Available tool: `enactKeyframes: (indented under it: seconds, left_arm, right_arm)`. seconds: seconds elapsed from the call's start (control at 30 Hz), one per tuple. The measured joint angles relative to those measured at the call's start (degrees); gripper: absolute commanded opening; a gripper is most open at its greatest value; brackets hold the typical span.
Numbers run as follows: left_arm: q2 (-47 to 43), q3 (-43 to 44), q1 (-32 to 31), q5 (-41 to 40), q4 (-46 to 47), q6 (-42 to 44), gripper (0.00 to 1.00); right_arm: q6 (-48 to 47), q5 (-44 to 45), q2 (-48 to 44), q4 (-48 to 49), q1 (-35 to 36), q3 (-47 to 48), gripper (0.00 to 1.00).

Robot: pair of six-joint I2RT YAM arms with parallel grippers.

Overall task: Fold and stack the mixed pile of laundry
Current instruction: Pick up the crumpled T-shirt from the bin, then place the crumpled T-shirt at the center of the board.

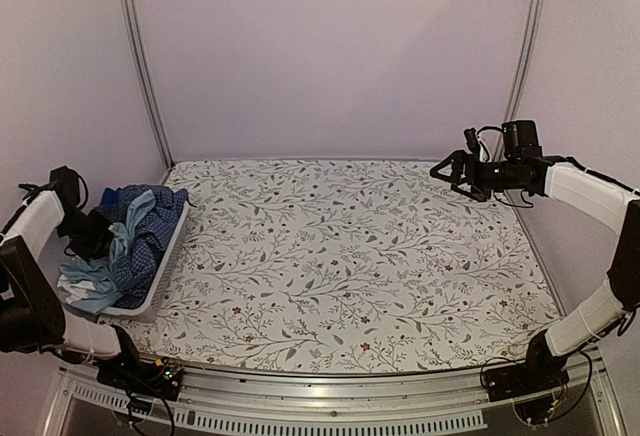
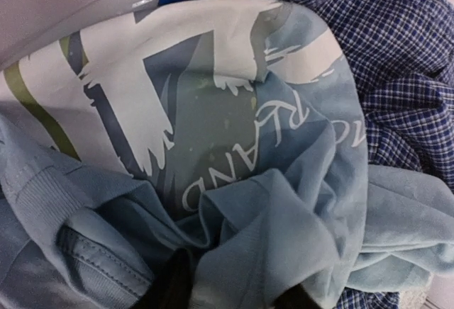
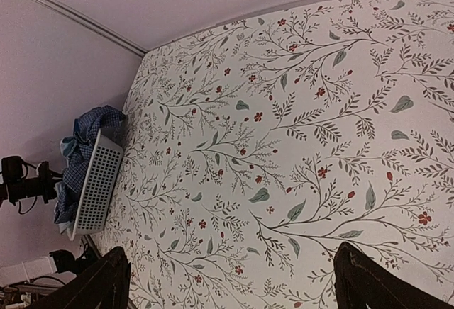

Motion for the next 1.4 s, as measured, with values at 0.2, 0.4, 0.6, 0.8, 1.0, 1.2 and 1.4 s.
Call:
enactKeyframes:
  seconds: [0.2,0.4,0.6,0.8,1.0,1.2,1.4]
  left_arm:
    - [-0.31,4.72,0.81,2.99,-0.13,0.59,0.0]
    - [0.35,25.07,-6.97,5.09,4.28,-0.46,0.0]
    - [14.12,56.7,-23.61,7.76,7.54,2.1,0.0]
    - [35.08,87.34,-39.98,12.68,9.7,5.51,0.0]
    - [44.83,90.51,-55.98,17.05,15.04,8.68,0.0]
    - [51.12,90.27,-67.95,21.11,16.41,11.02,0.0]
    - [52.57,89.24,-71.41,18.64,14.95,14.4,0.0]
  right_arm:
    - [0.0,0.15,0.0,-0.13,0.0,0.02,0.99]
    - [-0.11,-0.07,0.98,-1.27,0.0,1.9,0.99]
    - [-0.22,-0.96,1.92,-1.53,0.0,4.74,0.99]
    - [0.2,-2.08,1.95,-1.4,0.0,7.02,0.99]
    - [1.38,-3.41,1.81,-1.46,-0.9,7.21,0.99]
    - [2.38,-4.66,-0.9,-1.51,-3.5,6.08,0.99]
    - [2.56,-5.84,-2.58,-1.75,-3.8,5.03,0.99]
